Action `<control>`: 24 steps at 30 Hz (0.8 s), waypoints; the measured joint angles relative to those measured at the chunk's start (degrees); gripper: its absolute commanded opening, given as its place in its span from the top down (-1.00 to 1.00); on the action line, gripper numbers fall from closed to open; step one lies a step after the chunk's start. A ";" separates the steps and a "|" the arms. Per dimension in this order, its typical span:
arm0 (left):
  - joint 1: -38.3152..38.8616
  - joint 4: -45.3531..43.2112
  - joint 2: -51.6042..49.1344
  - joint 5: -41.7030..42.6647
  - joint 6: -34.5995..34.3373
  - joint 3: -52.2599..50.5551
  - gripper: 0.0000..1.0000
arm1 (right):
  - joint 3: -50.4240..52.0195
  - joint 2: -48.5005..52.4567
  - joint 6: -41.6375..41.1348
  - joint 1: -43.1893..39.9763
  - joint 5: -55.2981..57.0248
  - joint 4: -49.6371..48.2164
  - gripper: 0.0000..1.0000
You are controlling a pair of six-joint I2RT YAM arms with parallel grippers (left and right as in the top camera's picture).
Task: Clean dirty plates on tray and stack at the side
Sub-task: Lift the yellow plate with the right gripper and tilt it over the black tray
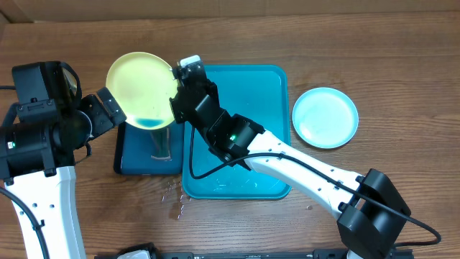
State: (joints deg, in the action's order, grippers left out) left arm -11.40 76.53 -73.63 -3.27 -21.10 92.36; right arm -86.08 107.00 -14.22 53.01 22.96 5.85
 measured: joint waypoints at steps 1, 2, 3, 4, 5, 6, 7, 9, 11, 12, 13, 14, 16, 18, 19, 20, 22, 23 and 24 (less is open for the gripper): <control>0.00 0.00 0.00 0.00 0.00 0.00 -0.99 | 0.00 0.00 1.97 0.00 0.35 -1.51 0.92; 0.00 0.00 0.00 0.00 0.00 0.00 -1.00 | 0.00 0.00 3.54 0.00 0.66 -2.62 0.92; 0.00 0.00 0.00 0.00 0.00 0.00 -1.00 | 0.00 0.00 5.14 0.02 1.11 -3.93 0.92; 0.00 0.00 0.00 0.00 0.00 0.00 -0.99 | 0.00 0.00 6.80 0.13 1.60 -5.33 0.92; 0.00 0.00 0.00 0.00 0.00 0.00 -1.00 | 0.00 0.00 8.52 0.24 2.21 -6.64 0.92; 0.00 0.00 0.00 0.00 0.00 0.00 -1.00 | 0.00 0.00 10.01 0.33 2.80 -7.58 0.92; 0.00 0.00 -0.02 0.00 -0.02 0.00 -0.99 | 0.00 0.00 11.45 0.48 3.15 -8.50 0.92; 0.00 0.00 0.00 -0.02 0.00 0.00 -1.00 | 0.00 0.00 14.53 0.83 3.63 -10.93 0.92; 0.00 0.02 0.00 0.00 0.00 0.00 -0.99 | 0.00 0.00 18.18 1.40 4.15 -13.20 0.92; 0.00 0.00 0.00 0.00 0.00 0.00 -1.00 | 0.00 0.00 19.76 1.62 4.35 -14.05 0.92; 0.00 0.02 0.00 0.00 0.00 0.00 -0.99 | 0.00 0.00 21.49 1.88 4.42 -14.95 0.92; 0.00 -0.02 0.00 0.00 0.00 0.00 -0.99 | 0.00 0.00 23.47 2.23 4.52 -15.98 0.92; 0.00 0.00 0.00 0.00 0.00 0.00 -1.00 | 0.00 0.00 27.87 2.95 4.55 -18.67 0.92; 0.00 0.00 0.00 0.00 0.00 0.00 -1.00 | -0.02 0.00 31.76 3.69 4.63 -21.05 0.92; 0.00 0.00 0.00 0.00 0.00 0.00 -0.99 | -0.04 0.00 33.51 4.09 4.66 -21.66 0.92; 0.00 0.00 0.00 0.00 0.00 0.00 -1.00 | -0.07 0.00 34.56 4.35 4.70 -21.70 0.92; 0.00 0.02 -0.02 0.00 0.00 0.00 -0.99 | -0.07 0.00 36.22 5.05 4.85 -20.59 0.92; 0.00 0.00 0.00 0.00 -0.02 0.00 -0.99 | -0.07 0.00 36.46 5.31 5.27 -19.26 0.92; 0.00 0.02 0.00 0.00 0.00 0.00 -1.00 | -0.07 0.00 36.04 5.64 6.19 -17.86 0.92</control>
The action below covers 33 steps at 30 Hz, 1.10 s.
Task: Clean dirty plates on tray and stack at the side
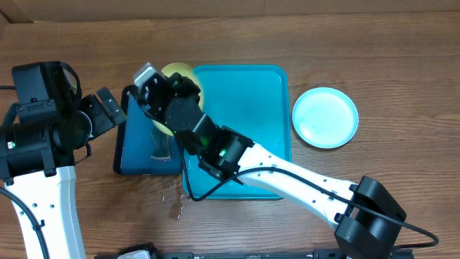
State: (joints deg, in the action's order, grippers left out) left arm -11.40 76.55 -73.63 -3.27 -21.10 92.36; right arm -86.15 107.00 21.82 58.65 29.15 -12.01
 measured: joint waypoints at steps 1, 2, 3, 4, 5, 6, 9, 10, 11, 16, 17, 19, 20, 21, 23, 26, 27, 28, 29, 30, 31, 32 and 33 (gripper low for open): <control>0.00 0.00 0.00 0.00 -0.02 0.00 -0.99 | 0.00 0.00 -1.03 0.24 1.60 1.57 0.92; 0.00 -0.02 0.00 0.00 0.00 0.00 -0.99 | 0.00 0.00 -2.23 0.31 3.23 2.91 0.92; 0.00 0.00 -0.02 0.00 -0.02 0.00 -1.00 | -0.11 0.00 -4.26 0.24 5.92 5.18 0.92; 0.00 -0.02 -0.02 0.00 0.00 0.00 -1.00 | -0.15 0.00 -5.97 0.02 7.87 7.39 0.92; 0.00 -0.02 -0.02 0.00 -0.02 0.00 -1.00 | -0.17 0.00 -7.87 -0.33 9.55 9.99 0.92; 0.00 0.00 0.00 0.00 0.00 0.00 -1.00 | -0.24 0.00 -9.79 -0.81 10.49 12.63 0.92; 0.00 -0.02 -0.02 0.00 -0.02 0.00 -1.00 | -0.31 0.00 -17.14 -3.58 12.37 22.58 0.90; 0.00 0.00 -0.02 0.00 0.00 0.00 -1.00 | -0.31 0.00 -19.43 -4.52 12.09 24.81 0.72; 0.00 -0.02 -0.02 0.00 0.00 0.00 -0.99 | -0.33 0.00 -22.32 -5.79 11.39 27.69 0.56; 0.00 -0.02 -0.02 -0.02 0.00 0.00 -1.00 | -0.33 0.00 -32.79 -12.83 -2.23 35.21 -0.03; 0.00 0.00 -0.02 0.00 -0.02 0.00 -1.00 | -0.33 0.00 -34.18 -14.62 -6.99 35.87 -0.10; 0.00 0.00 -0.02 0.00 -0.02 0.00 -0.99 | -0.33 0.00 -36.02 -17.79 -14.60 37.20 -0.14; 0.00 -0.02 -0.02 0.00 0.00 0.00 -0.99 | -0.33 0.00 -37.57 -19.76 -18.67 38.40 -0.14; 0.00 -0.02 -0.02 0.00 -0.02 0.00 -1.00 | -0.33 0.00 -39.43 -22.16 -22.86 39.80 -0.15; 0.00 -0.02 -0.02 0.00 0.00 0.00 -1.00 | -0.33 0.00 -41.68 -25.55 -27.56 42.21 -0.16; 0.00 0.00 -0.02 0.00 0.00 0.00 -1.00 | -0.31 0.02 -44.17 -30.88 -32.52 44.46 -0.18; 0.00 0.00 -0.02 0.00 0.00 0.00 -1.00 | -0.31 0.02 -44.70 -32.26 -33.51 44.61 -0.18; 0.00 0.00 -0.02 0.00 0.00 0.00 -1.00 | -0.24 0.00 -45.20 -33.53 -34.40 44.57 -0.18; 0.00 0.00 -0.02 0.00 0.00 0.00 -1.00 | -0.02 0.00 -45.55 -34.21 -34.93 44.30 -0.18; 0.00 0.00 -0.02 0.00 -0.02 0.00 -1.00 | 0.26 0.00 -45.77 -34.47 -35.15 44.15 -0.18; 0.00 0.00 -0.02 0.00 -0.02 0.00 -0.99 | 0.74 0.00 -45.92 -34.56 -35.30 43.76 -0.18; 0.00 0.00 -0.02 0.00 0.00 0.00 -1.00 | 1.33 0.02 -46.05 -34.51 -35.36 43.25 -0.18; 0.00 0.00 -0.02 0.00 -0.02 0.00 -0.99 | 2.05 0.02 -46.14 -34.36 -35.39 42.49 -0.18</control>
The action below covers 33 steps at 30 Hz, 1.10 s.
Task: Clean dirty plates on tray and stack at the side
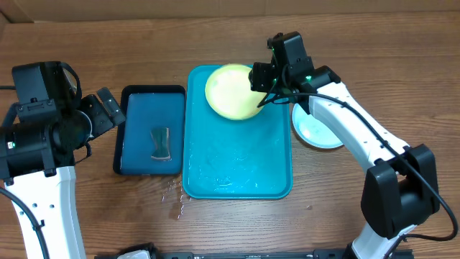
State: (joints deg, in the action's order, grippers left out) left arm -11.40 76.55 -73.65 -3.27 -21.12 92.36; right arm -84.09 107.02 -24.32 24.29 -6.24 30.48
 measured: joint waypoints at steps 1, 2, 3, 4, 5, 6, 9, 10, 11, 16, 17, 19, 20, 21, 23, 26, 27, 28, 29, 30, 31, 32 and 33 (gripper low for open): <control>0.00 -0.02 0.00 0.00 0.02 0.00 -0.99 | 1.01 -0.02 -0.11 0.17 -0.02 -1.18 -0.17; 0.00 -0.02 0.00 0.00 0.02 0.00 -0.99 | 1.84 0.00 -0.11 0.26 -0.13 -2.43 -0.17; 0.00 -0.02 0.00 0.00 0.00 0.00 -0.98 | 2.64 0.00 -0.22 0.44 -0.22 -3.39 -0.17; 0.00 0.00 0.00 0.00 0.02 0.00 -1.00 | 3.41 0.04 -0.31 0.50 -0.20 -4.17 -0.15; 0.00 0.00 0.00 0.00 0.02 0.00 -1.00 | 4.17 0.17 -0.42 0.57 -0.13 -5.07 -0.15; 0.00 0.00 0.00 0.00 0.00 0.00 -1.00 | 4.98 0.50 -0.55 0.59 0.02 -6.05 -0.16; 0.00 0.00 0.00 0.00 0.00 0.00 -0.99 | 6.32 2.40 -0.72 0.61 0.66 -7.82 -0.15; 0.00 0.00 0.00 0.00 0.02 0.00 -1.00 | 6.51 3.26 -0.74 0.61 0.74 -8.35 -0.15; 0.00 -0.02 0.00 0.00 0.02 0.00 -1.00 | 6.58 4.46 -0.76 0.59 0.74 -8.81 -0.16; 0.00 -0.02 0.00 0.00 0.00 0.00 -1.00 | 6.97 8.57 -0.94 0.59 1.70 -10.27 -0.10; 0.00 0.00 0.00 0.00 0.00 0.00 -0.99 | 6.97 9.03 -0.94 0.59 2.01 -10.29 -0.09; 0.00 0.00 0.00 0.00 0.02 0.00 -1.00 | 6.97 9.29 -0.92 0.61 2.38 -10.32 -0.07; 0.00 0.00 0.00 0.00 0.02 0.00 -1.00 | 6.97 9.29 -0.96 0.59 2.60 -10.29 -0.06; 0.00 -0.02 0.00 0.00 0.02 0.00 -0.99 | 6.97 9.29 -0.94 0.59 2.67 -10.34 -0.07; 0.00 0.00 0.00 0.00 0.00 0.00 -1.00 | 6.97 9.29 -0.94 0.59 2.69 -10.29 -0.08; 0.00 0.00 0.00 0.00 0.00 0.00 -1.00 | 6.97 9.29 -0.96 0.59 2.71 -10.34 -0.08; 0.00 0.00 0.00 0.00 0.00 0.00 -1.00 | 6.97 9.29 -0.96 0.59 2.73 -10.29 -0.08; 0.00 -0.02 0.00 0.00 0.00 0.00 -0.99 | 6.97 9.29 -0.92 0.55 2.78 -10.27 -0.08; 0.00 -0.02 0.00 0.00 0.00 0.00 -1.00 | 6.97 9.29 -0.96 0.55 2.80 -10.19 -0.04; 0.00 0.00 0.00 0.00 0.02 0.00 -0.99 | 6.97 9.27 -0.96 0.55 2.82 -10.12 0.03; 0.00 -0.02 0.00 0.00 0.00 0.00 -0.99 | 6.97 9.18 -0.94 0.52 2.82 -9.88 0.05; 0.00 -0.02 0.00 0.00 0.00 0.00 -0.99 | 6.95 9.18 -0.98 0.52 2.84 -9.62 0.06; 0.00 0.00 0.00 0.00 0.02 0.00 -0.99 | 6.95 9.07 -1.09 0.55 2.84 -9.25 0.06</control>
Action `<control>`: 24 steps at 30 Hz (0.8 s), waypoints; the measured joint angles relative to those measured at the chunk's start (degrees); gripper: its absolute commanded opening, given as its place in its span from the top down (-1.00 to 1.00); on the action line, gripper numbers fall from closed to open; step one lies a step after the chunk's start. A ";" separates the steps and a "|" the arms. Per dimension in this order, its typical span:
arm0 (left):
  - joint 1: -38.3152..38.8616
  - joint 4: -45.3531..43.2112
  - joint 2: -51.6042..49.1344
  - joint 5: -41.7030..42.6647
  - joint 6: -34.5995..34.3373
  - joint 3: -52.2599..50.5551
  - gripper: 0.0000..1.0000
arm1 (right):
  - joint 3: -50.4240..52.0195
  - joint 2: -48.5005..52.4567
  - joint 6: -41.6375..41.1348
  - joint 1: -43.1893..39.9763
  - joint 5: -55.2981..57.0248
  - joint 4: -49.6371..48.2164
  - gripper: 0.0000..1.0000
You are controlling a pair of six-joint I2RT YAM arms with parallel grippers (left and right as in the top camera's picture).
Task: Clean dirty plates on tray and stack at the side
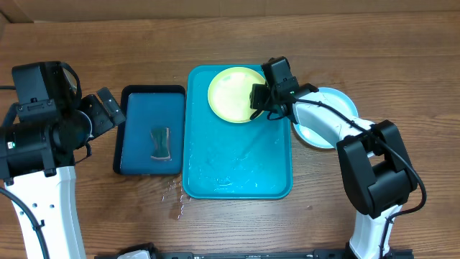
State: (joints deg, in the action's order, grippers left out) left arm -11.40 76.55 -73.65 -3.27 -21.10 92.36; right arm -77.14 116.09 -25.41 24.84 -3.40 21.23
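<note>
A yellow plate (231, 93) lies roughly flat at the far end of the teal tray (237, 173). My right gripper (259, 98) is at the plate's right rim and appears shut on it. A light blue plate (338, 108) rests on the table right of the tray, partly hidden under my right arm. My left gripper (108, 109) hovers at the left edge of the dark blue bin (136, 101), fingers apart and holding nothing.
The dark blue bin holds liquid and a small greyish object (161, 142). Water drops (175, 196) lie on the wooden table by the tray's near left corner. The right arm stretches over the table's right side.
The yellow plate was held tilted above the tray's far right part. Now it sits lower and flatter on the tray's far end, and the right arm is folded closer in. The left arm is unchanged.
At first the right gripper held the yellow plate tilted over the bin, with blue liquid at its lower edge. Then the plate was mostly hidden beneath the arm at the bin's right edge. Later it was over the tray's far right, and now lies flat there.
</note>
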 measured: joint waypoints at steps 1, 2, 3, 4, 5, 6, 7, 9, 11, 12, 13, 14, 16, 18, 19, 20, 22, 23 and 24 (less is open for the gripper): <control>0.00 -0.02 0.00 0.00 0.00 0.00 -0.99 | 0.00 -0.09 -0.09 0.00 0.02 0.59 0.08; 0.00 -0.02 0.00 0.00 0.00 0.00 -0.99 | 0.00 -0.13 -0.09 -0.02 0.02 1.29 0.08; 0.00 0.00 0.00 0.00 -0.02 0.00 -1.00 | 0.00 -0.20 -0.11 -0.02 0.07 1.97 0.08; 0.00 -0.02 0.00 0.00 0.00 0.00 -1.00 | 0.00 -0.22 -0.09 -0.02 0.28 2.29 0.08; 0.00 0.00 0.00 0.00 -0.02 0.00 -1.00 | 0.00 -0.22 -0.07 0.00 0.44 2.43 0.08; 0.00 0.00 0.00 0.00 0.00 0.00 -1.00 | 0.00 -0.22 -0.09 0.00 0.68 2.60 0.07; 0.00 -0.02 0.00 0.00 0.00 0.00 -0.99 | 0.00 -0.22 -0.11 0.00 0.83 2.80 0.02; 0.00 0.00 0.00 0.00 0.00 0.00 -0.99 | 0.00 -0.22 -0.09 0.00 1.01 2.95 0.02; 0.00 0.00 0.00 0.00 0.00 0.00 -1.00 | 0.00 -0.22 -0.26 -0.02 1.27 3.02 0.03; 0.00 0.00 0.00 0.00 -0.02 0.00 -0.99 | 0.00 -0.22 -0.50 0.00 1.29 2.99 0.03; 0.00 -0.02 0.00 0.00 -0.02 0.00 -1.00 | 0.00 -0.22 -0.79 0.00 1.31 2.93 0.03; 0.00 0.00 0.00 0.00 0.00 0.00 -1.00 | 0.00 -0.22 -1.14 0.00 1.31 2.82 0.03; 0.00 0.00 0.00 0.00 0.00 0.00 -1.00 | 0.00 -0.22 -1.53 0.00 1.29 2.80 0.03; 0.00 -0.02 0.00 0.00 0.00 0.00 -0.99 | 0.00 -0.33 -1.79 0.00 1.29 2.82 0.03; 0.00 -0.02 0.00 0.00 0.00 0.00 -1.00 | 0.00 -0.61 -1.90 0.00 1.31 2.86 0.03; 0.00 -0.02 0.00 0.00 -0.02 0.00 -0.99 | 0.00 -0.90 -1.97 0.00 1.27 2.91 0.03; 0.00 0.00 0.00 0.00 -0.02 0.00 -0.99 | 0.00 -2.19 -2.05 0.00 1.27 3.19 0.03; 0.00 0.00 0.00 0.00 0.00 0.00 -1.00 | 0.00 -2.97 -2.05 -0.02 1.31 3.39 0.03; 0.00 -0.02 0.00 0.00 0.00 0.00 -0.99 | 0.00 -3.91 -2.05 -0.02 1.29 3.67 0.04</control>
State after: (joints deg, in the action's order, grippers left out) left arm -11.40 76.53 -73.65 -3.27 -21.10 92.36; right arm -77.14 112.18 -27.46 24.82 -2.11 24.91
